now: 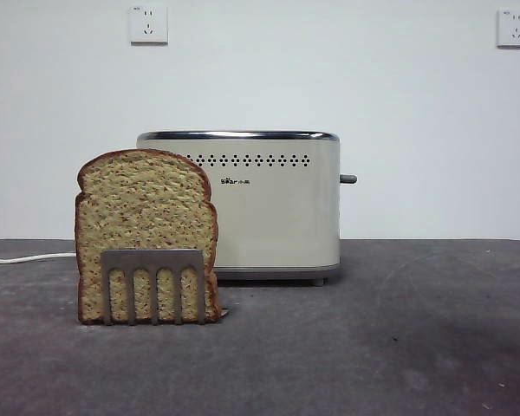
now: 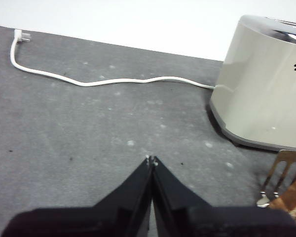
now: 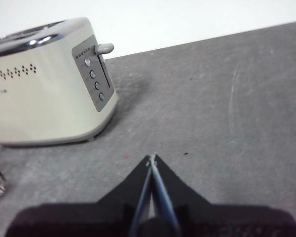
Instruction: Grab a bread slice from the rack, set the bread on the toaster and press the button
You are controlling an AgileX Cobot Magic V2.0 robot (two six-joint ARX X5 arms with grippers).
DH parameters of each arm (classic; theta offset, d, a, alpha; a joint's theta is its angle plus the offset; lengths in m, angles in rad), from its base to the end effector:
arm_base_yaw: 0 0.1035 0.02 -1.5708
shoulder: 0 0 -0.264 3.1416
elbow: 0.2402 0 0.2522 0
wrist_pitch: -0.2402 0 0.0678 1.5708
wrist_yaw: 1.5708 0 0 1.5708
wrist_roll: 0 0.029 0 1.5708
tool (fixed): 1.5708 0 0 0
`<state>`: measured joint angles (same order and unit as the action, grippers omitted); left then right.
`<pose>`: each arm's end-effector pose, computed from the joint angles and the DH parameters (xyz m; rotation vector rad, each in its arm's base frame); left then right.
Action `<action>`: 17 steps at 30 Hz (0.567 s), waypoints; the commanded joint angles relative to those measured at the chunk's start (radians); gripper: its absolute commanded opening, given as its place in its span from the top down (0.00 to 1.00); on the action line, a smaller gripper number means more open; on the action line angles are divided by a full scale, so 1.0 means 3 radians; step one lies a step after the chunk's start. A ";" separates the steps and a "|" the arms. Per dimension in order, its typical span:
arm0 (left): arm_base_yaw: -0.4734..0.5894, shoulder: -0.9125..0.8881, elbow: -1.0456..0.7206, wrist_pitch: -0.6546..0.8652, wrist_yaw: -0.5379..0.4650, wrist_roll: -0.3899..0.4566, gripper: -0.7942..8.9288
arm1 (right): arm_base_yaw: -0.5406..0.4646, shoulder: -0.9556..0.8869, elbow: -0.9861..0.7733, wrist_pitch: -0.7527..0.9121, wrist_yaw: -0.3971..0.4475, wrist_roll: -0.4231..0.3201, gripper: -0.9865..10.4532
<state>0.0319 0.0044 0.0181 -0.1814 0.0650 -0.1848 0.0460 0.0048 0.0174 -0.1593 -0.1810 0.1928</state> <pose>0.0955 0.0012 0.1519 -0.1925 0.1701 -0.0175 0.0951 0.0096 0.1538 0.2016 0.1681 0.2118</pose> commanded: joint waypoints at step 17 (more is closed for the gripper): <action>0.0008 0.0267 0.0891 -0.0212 0.0765 -0.0370 0.93 | 0.0004 0.0762 0.0963 -0.0051 -0.0281 0.0779 0.92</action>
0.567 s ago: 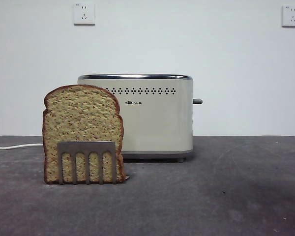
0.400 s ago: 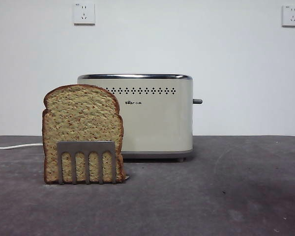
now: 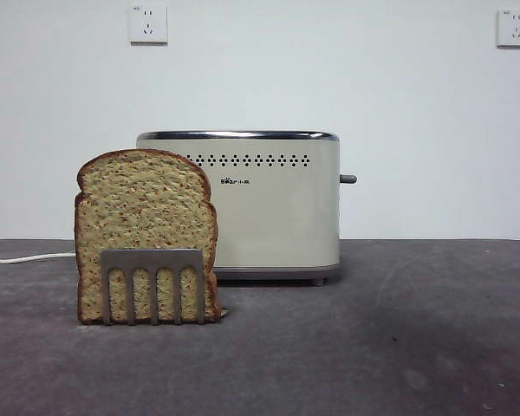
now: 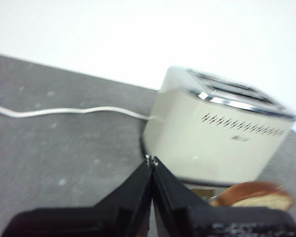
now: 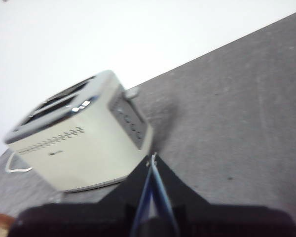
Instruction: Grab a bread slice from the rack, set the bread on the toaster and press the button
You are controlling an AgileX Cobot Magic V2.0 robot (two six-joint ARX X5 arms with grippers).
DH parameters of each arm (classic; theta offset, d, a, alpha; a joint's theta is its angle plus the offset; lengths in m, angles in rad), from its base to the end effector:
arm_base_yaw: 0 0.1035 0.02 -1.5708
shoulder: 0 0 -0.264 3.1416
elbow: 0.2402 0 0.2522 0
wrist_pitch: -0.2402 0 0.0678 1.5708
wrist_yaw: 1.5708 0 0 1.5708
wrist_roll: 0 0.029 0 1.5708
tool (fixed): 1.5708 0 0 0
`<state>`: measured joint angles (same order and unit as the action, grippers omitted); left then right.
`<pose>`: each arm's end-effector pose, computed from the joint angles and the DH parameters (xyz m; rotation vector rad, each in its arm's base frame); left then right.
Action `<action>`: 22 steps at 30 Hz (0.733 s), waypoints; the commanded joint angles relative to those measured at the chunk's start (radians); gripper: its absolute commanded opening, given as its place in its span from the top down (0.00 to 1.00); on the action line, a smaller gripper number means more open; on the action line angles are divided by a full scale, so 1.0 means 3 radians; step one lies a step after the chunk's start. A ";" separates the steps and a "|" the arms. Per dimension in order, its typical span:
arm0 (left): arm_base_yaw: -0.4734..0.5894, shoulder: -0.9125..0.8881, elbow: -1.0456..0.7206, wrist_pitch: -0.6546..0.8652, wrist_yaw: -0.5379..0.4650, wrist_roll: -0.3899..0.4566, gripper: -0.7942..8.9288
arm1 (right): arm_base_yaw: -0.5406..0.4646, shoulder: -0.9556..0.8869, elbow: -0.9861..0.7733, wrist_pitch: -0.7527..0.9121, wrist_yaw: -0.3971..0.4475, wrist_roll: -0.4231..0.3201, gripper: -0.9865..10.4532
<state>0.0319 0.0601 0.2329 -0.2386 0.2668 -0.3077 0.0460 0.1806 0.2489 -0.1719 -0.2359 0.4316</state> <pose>0.0832 -0.0050 0.2143 -0.3160 0.1008 -0.2230 0.0957 0.0112 0.2176 0.4382 0.1627 0.2550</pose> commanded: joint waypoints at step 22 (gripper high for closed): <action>0.0000 0.1588 0.2177 -0.1920 0.1418 0.1476 0.93 | 0.0067 0.2078 0.2920 -0.2619 -0.0790 -0.1871 0.92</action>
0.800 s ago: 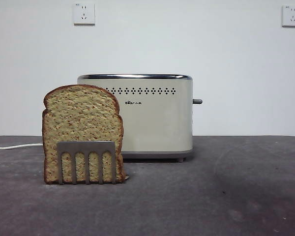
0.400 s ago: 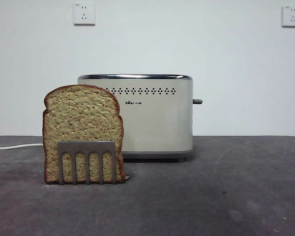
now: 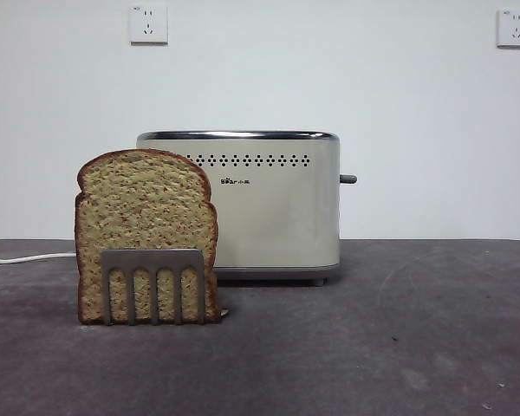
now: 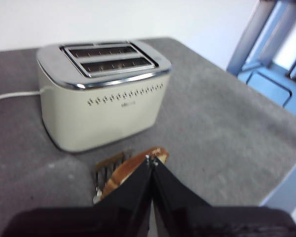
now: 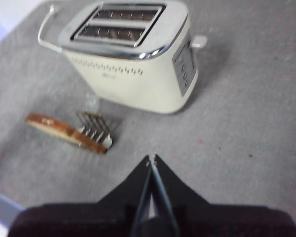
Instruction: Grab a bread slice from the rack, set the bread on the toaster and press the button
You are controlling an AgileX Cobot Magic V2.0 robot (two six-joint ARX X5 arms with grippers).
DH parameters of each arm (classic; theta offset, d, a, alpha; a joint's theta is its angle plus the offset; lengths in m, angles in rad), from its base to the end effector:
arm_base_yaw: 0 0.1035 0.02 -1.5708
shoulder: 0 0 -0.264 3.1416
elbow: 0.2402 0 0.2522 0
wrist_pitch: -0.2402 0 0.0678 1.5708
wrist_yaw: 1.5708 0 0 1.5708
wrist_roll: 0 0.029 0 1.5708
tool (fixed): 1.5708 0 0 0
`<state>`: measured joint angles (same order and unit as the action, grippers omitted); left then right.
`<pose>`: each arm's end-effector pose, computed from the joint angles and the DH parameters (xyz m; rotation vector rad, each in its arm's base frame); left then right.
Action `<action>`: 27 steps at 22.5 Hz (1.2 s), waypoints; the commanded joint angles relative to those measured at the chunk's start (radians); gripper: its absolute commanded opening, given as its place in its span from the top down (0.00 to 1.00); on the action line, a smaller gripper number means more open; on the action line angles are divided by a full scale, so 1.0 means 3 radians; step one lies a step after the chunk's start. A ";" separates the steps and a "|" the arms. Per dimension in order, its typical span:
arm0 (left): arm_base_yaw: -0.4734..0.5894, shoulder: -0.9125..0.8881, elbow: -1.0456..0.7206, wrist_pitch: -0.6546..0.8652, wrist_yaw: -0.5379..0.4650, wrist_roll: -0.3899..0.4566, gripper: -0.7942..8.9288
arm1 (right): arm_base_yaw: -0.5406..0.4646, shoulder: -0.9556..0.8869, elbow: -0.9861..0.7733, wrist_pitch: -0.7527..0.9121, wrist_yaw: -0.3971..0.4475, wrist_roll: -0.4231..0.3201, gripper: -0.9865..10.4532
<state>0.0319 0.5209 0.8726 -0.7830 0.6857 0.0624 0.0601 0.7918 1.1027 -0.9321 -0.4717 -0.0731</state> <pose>0.0828 -0.0157 0.3379 -0.0948 0.3905 -0.6556 0.1245 0.0207 0.3689 0.0593 0.5956 0.5362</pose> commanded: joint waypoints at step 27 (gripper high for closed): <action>-0.1656 0.2013 0.1350 -0.0409 -0.1261 0.1949 0.30 | 0.0048 0.0111 0.0112 -0.0120 -0.0004 -0.0189 0.92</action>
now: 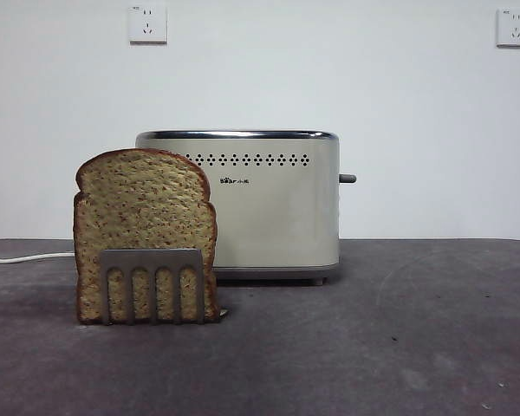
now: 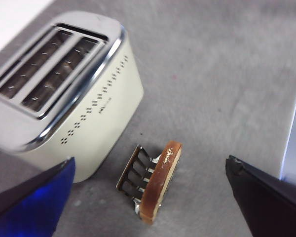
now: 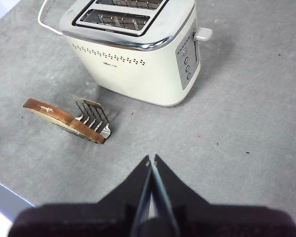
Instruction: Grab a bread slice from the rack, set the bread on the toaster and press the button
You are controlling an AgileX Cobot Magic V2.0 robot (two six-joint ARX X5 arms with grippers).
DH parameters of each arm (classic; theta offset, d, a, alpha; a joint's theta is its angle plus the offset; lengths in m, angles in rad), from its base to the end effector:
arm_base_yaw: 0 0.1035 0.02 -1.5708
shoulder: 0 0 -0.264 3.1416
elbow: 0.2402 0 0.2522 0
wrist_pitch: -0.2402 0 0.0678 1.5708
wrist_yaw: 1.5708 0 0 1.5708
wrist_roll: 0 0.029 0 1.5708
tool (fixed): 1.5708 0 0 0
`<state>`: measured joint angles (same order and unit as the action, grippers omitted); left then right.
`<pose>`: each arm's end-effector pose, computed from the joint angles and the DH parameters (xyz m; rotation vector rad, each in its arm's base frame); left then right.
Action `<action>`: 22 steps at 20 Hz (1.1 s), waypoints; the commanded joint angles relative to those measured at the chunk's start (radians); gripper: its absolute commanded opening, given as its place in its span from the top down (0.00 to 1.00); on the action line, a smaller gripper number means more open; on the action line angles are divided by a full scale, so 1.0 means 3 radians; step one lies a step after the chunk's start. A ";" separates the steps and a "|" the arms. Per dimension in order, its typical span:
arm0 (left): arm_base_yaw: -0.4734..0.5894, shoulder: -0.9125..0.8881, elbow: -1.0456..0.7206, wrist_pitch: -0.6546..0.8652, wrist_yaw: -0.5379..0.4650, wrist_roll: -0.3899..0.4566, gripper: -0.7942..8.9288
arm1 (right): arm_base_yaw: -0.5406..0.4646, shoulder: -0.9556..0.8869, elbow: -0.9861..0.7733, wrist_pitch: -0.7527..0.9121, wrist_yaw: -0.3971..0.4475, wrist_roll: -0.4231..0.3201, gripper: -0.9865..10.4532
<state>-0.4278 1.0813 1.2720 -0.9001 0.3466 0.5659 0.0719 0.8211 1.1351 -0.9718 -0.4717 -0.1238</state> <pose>0.1753 -0.0908 0.3799 0.5431 0.4973 -0.9270 0.1274 0.0224 0.3722 0.0157 0.6183 0.5626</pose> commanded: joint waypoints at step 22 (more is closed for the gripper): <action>-0.0617 0.1587 0.0019 -0.0099 -0.0872 0.0735 0.93 | 0.0009 0.0078 0.0004 -0.0009 -0.0005 -0.0024 0.92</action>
<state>-0.6067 1.5555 1.2793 -0.9272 0.0814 0.7784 0.0719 0.8433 1.1351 -0.9756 -0.4717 -0.1242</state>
